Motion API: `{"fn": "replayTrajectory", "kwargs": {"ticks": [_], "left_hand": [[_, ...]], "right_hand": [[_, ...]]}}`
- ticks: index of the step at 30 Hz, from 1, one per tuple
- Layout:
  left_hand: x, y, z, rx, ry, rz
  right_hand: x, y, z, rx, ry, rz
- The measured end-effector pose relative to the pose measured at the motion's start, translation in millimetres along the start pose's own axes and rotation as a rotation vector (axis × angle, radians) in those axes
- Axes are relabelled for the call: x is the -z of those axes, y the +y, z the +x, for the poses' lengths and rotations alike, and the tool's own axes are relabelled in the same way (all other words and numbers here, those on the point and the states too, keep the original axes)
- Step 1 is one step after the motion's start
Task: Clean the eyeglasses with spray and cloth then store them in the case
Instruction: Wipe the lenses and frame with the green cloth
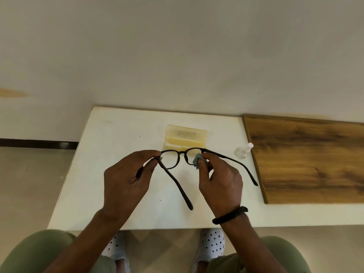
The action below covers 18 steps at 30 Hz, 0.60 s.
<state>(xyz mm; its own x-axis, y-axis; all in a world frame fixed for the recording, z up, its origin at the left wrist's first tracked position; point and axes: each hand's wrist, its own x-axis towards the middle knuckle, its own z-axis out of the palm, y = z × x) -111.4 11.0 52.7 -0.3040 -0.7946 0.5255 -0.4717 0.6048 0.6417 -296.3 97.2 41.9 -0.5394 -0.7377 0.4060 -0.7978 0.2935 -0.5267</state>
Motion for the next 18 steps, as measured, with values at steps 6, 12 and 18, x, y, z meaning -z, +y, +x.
{"fn": "replayTrajectory", "kwargs": {"ticks": [6,12,18], "left_hand": [[0.0,0.0,-1.9,-0.021,0.008,-0.01],[0.4,-1.1,-1.9,-0.032,0.021,-0.006],[-1.0,-3.8,-1.8,0.006,0.012,-0.02]], "right_hand": [[-3.7,-6.1,1.7,-0.08,0.011,0.194],[-2.5,-12.1,3.0,-0.119,-0.075,0.497],[2.7,-13.9,4.9,-0.073,-0.158,0.503]]}}
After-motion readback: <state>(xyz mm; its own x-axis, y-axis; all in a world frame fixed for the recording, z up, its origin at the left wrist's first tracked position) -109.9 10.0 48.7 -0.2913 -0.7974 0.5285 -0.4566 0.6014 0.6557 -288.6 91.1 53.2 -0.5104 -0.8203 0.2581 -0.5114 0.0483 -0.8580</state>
